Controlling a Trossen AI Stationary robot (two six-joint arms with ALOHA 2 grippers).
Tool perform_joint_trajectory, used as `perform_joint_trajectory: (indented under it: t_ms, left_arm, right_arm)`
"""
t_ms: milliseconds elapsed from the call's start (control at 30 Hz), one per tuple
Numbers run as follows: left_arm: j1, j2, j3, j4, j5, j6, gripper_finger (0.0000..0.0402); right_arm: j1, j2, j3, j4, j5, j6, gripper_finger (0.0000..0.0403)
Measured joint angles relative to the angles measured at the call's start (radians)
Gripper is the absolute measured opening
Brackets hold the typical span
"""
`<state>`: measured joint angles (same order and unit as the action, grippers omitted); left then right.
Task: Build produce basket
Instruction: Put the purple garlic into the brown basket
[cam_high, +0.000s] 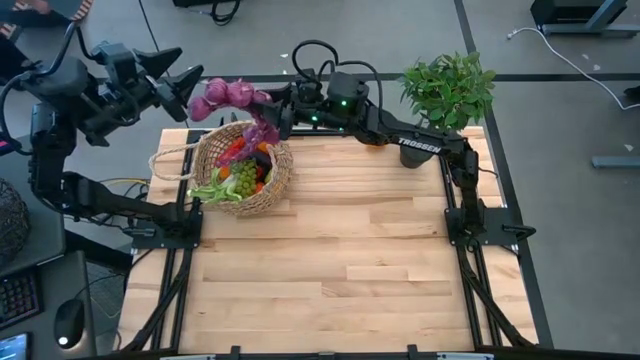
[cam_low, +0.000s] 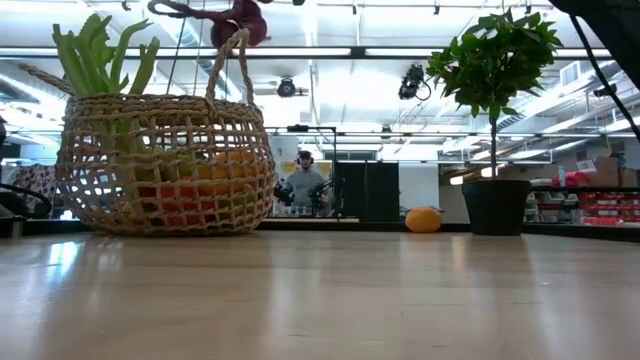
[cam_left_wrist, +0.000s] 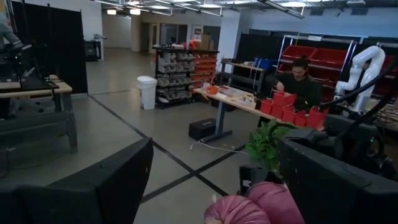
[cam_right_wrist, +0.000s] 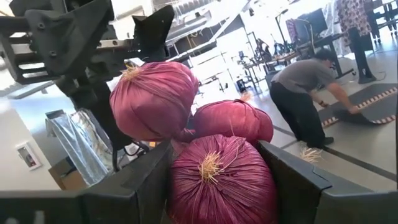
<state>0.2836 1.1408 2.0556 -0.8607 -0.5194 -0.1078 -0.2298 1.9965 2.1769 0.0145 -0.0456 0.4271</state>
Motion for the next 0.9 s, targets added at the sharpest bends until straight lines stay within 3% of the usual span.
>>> perform_joint_trajectory:
  t_ms: [400, 633, 900]
  left_arm:
    - [0.0, 0.013, 0.0, 0.017, 0.0, -0.001, 0.0345]
    - [0.0, 0.011, 0.0, 0.011, 0.0, -0.012, 0.0345]
    - [0.0, 0.028, 0.0, -0.001, 0.0, -0.007, 0.0345]
  right_arm:
    - [0.013, 0.103, -0.002, 0.143, -0.009, 0.07, 0.0234]
    - [0.007, 0.103, 0.0, 0.064, -0.011, -0.022, 0.0237]
    - [-0.023, 0.103, 0.0, -0.038, -0.031, -0.048, 0.0273]
